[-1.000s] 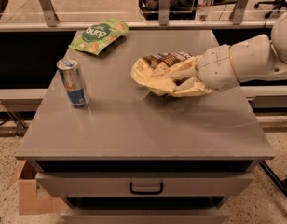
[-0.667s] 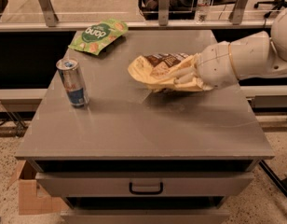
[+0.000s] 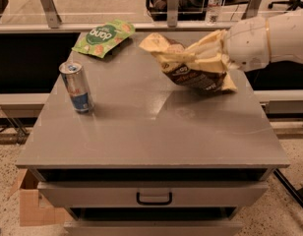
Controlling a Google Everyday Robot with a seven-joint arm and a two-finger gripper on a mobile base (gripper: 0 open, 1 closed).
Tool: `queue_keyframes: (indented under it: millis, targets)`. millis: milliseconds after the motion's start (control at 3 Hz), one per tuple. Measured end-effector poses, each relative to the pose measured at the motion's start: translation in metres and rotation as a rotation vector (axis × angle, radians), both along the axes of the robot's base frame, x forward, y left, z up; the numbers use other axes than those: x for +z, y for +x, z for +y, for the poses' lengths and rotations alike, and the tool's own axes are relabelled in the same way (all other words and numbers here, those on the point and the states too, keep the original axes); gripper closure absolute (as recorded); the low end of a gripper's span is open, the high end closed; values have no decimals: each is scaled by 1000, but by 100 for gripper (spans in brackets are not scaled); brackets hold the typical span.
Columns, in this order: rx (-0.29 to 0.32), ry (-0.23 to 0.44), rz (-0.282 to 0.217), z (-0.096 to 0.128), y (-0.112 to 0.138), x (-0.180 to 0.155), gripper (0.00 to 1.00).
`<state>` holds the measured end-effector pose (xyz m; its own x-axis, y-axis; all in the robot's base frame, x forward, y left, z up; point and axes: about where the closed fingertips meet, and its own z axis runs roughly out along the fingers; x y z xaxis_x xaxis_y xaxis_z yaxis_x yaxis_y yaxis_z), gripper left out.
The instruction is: Pick brown chip bag
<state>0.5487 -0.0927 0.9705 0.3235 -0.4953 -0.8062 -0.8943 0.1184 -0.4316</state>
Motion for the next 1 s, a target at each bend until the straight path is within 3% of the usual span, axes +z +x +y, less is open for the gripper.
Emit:
queue_keyframes:
  millis: [333, 667, 1000]
  targets:
    - [10, 66, -2, -7, 6, 39, 100]
    - [81, 38, 14, -3, 7, 53, 100]
    - [81, 38, 14, -3, 7, 53, 100]
